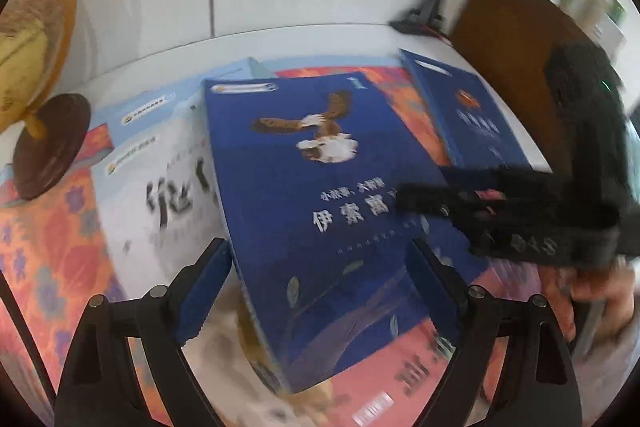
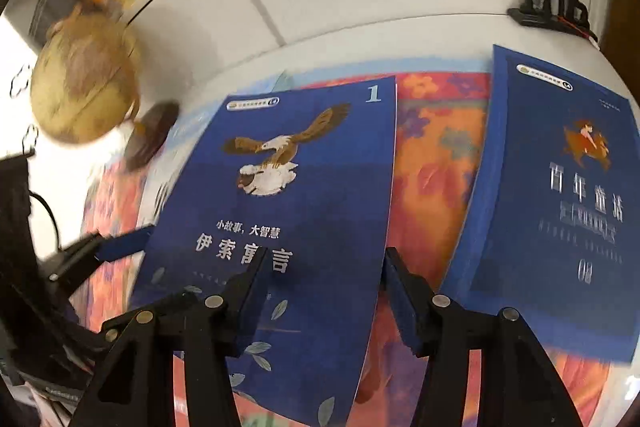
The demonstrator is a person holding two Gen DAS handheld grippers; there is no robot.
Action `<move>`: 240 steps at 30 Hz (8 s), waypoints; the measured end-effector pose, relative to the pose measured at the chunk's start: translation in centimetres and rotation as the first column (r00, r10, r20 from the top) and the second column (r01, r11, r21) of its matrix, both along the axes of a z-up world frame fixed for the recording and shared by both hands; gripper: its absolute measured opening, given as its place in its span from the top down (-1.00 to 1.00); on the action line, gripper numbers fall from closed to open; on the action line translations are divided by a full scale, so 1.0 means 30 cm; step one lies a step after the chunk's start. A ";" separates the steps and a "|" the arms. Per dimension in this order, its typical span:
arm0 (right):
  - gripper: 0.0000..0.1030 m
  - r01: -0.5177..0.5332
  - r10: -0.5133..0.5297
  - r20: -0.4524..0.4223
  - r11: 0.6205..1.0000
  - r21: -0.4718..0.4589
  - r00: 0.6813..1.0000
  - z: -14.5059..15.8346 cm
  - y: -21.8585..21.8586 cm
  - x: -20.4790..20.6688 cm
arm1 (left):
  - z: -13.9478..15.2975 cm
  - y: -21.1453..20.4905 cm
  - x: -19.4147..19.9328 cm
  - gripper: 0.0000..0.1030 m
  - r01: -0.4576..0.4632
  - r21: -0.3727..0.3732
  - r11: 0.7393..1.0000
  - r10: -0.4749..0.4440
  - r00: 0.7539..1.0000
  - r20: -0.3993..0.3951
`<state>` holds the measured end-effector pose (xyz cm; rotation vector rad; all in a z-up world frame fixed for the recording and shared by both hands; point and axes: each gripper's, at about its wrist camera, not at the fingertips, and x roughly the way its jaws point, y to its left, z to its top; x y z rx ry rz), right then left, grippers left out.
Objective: Organize books
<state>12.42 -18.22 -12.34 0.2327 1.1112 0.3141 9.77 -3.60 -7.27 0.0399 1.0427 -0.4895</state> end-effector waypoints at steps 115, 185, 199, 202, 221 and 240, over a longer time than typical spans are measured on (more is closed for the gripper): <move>0.54 -0.451 0.427 0.219 0.890 0.074 0.878 0.386 0.951 -0.637 | 0.255 1.050 -0.631 0.12 -0.403 -0.032 0.915 0.402 0.900 0.170; 0.47 -0.384 0.369 0.171 0.921 0.062 0.914 0.231 1.020 -0.524 | 0.088 1.263 -0.535 -0.30 -0.520 0.069 0.852 0.515 0.854 0.071; 0.33 -0.209 0.195 0.192 0.977 0.052 0.962 0.208 0.493 -0.557 | 0.125 0.626 -0.430 -0.38 -0.273 0.080 0.959 0.270 0.962 0.041; 0.27 -0.141 0.139 0.179 0.990 0.002 0.974 0.163 0.363 -0.553 | 0.092 0.474 -0.409 -0.38 -0.213 0.093 0.973 0.211 0.977 0.027; 0.05 0.038 -0.041 0.133 0.999 0.020 0.990 -0.005 0.062 -0.484 | -0.142 0.201 -0.253 -0.98 -0.206 0.028 0.978 0.208 0.959 -0.193; -0.31 0.001 0.015 0.164 0.995 -0.095 0.986 -0.012 0.124 -0.491 | -0.118 0.184 -0.232 -0.99 -0.205 0.124 0.971 0.225 0.958 -0.177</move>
